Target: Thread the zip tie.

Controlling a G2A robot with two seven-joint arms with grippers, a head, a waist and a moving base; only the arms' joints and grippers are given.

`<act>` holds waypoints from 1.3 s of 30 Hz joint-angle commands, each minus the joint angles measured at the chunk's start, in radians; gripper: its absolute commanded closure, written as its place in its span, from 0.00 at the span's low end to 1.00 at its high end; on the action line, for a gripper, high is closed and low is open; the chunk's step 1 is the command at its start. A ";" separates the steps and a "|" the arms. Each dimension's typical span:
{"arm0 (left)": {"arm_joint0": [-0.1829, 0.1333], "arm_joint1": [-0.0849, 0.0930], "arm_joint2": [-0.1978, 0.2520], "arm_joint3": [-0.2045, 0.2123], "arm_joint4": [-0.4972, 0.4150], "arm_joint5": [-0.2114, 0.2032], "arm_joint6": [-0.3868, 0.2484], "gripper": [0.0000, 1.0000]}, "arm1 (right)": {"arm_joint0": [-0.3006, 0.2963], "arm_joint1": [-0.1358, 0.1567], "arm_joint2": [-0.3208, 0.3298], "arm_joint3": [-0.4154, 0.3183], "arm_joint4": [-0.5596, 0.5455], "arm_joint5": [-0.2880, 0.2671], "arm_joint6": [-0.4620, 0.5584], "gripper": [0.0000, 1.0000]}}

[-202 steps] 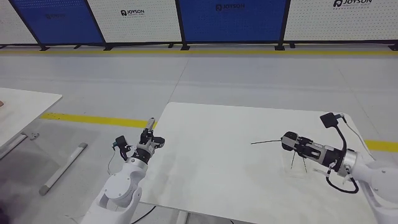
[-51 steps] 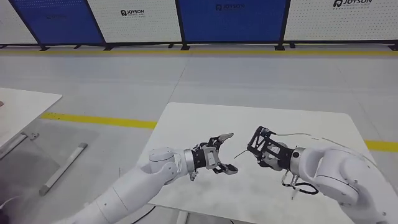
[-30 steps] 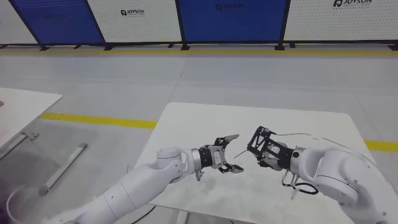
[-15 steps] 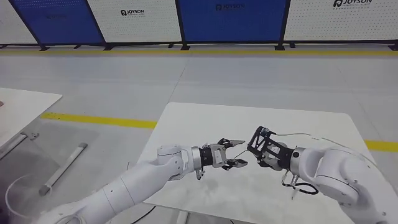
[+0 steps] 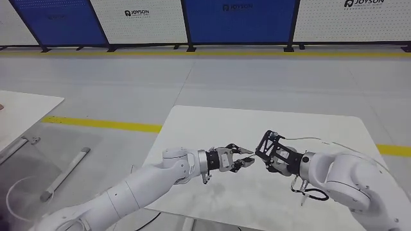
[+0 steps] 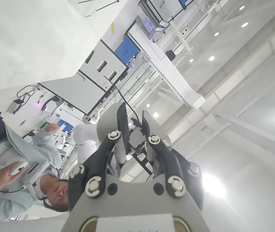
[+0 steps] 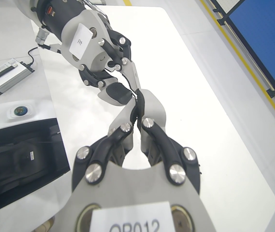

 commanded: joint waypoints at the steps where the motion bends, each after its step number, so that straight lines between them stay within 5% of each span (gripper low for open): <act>1: -0.002 -0.002 0.004 0.001 0.000 0.000 0.006 0.82 | 0.000 0.000 0.000 0.000 0.000 0.000 0.000 1.00; 6: -0.009 -0.008 0.009 0.010 0.000 0.000 0.008 0.71 | 0.000 0.000 0.000 0.000 0.000 0.000 0.000 1.00; 12: -0.010 -0.012 0.009 0.026 0.000 0.000 -0.036 1.00 | 0.000 0.000 0.000 0.000 0.000 0.000 0.000 1.00; 25: -0.035 -0.013 0.042 0.046 0.000 0.000 -0.055 1.00 | -0.003 0.000 0.000 0.001 0.000 0.002 -0.004 1.00; 26: -0.036 -0.013 0.043 0.046 0.000 0.000 -0.053 1.00 | -0.010 -0.001 0.002 0.002 -0.004 0.004 -0.015 0.96; 27: -0.038 -0.013 0.044 0.046 0.000 0.000 -0.048 1.00 | -0.015 -0.001 0.005 0.003 -0.007 0.005 -0.021 0.55; 28: -0.042 -0.012 0.043 0.045 0.000 0.000 -0.033 1.00 | -0.021 -0.001 0.013 0.004 -0.002 0.008 -0.031 0.33; 29: -0.043 -0.011 0.043 0.043 0.000 0.000 -0.022 1.00 | -0.026 -0.001 0.021 0.003 0.004 0.009 -0.042 0.00; 36: -0.048 -0.003 0.038 0.017 0.060 0.000 0.052 1.00 | -0.095 0.012 0.118 0.012 0.088 0.013 -0.110 0.00; 39: -0.036 0.000 0.029 -0.014 0.171 -0.058 0.134 1.00 | -0.150 0.021 0.177 0.039 0.206 0.035 -0.129 0.00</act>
